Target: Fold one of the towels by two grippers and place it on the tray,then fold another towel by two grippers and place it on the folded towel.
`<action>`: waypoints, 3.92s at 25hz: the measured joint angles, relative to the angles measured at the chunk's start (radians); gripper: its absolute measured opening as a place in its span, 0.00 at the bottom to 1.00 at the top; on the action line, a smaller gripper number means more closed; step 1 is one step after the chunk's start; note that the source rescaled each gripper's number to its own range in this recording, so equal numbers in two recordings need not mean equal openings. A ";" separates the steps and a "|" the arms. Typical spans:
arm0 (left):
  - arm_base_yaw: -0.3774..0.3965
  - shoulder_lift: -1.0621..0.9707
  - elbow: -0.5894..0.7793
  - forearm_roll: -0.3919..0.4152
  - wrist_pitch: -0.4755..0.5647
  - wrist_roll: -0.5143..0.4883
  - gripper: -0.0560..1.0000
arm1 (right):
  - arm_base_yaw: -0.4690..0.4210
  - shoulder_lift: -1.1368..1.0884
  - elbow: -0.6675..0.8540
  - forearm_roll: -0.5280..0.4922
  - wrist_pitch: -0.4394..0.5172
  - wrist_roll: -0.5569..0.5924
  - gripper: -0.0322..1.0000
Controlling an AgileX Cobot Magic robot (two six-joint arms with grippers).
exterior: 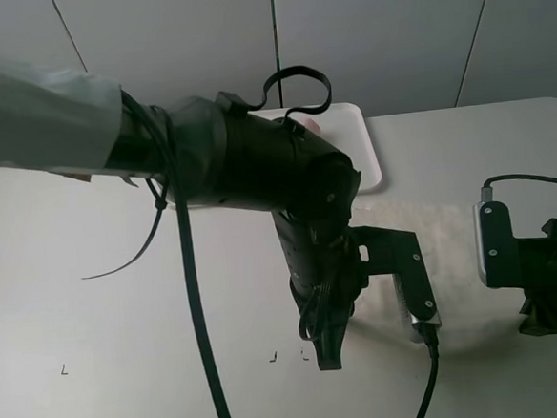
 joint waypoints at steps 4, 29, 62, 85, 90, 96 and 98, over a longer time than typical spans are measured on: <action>0.059 -0.046 0.000 -0.058 -0.017 0.000 0.06 | 0.000 -0.076 0.000 0.002 0.009 0.160 0.05; 0.206 -0.079 0.000 -0.265 -0.299 -0.077 0.05 | 0.000 -0.155 0.000 -0.661 -0.211 1.283 0.05; 0.265 -0.035 -0.029 -0.289 -0.301 -0.358 0.98 | -0.001 0.099 -0.210 -1.203 -0.126 2.222 1.00; 0.275 0.118 -0.322 -0.154 0.057 -0.714 0.96 | -0.290 0.297 -0.606 0.058 0.301 0.865 0.95; 0.275 0.206 -0.458 -0.093 0.163 -0.838 0.96 | -0.297 0.297 -0.606 -0.019 0.297 0.825 0.95; 0.275 0.309 -0.629 -0.063 0.320 -0.920 0.96 | -0.297 0.313 -0.609 -0.027 0.282 0.830 0.95; 0.275 0.340 -0.677 -0.054 0.358 -0.937 0.96 | -0.297 0.324 -0.609 -0.027 0.282 0.832 0.95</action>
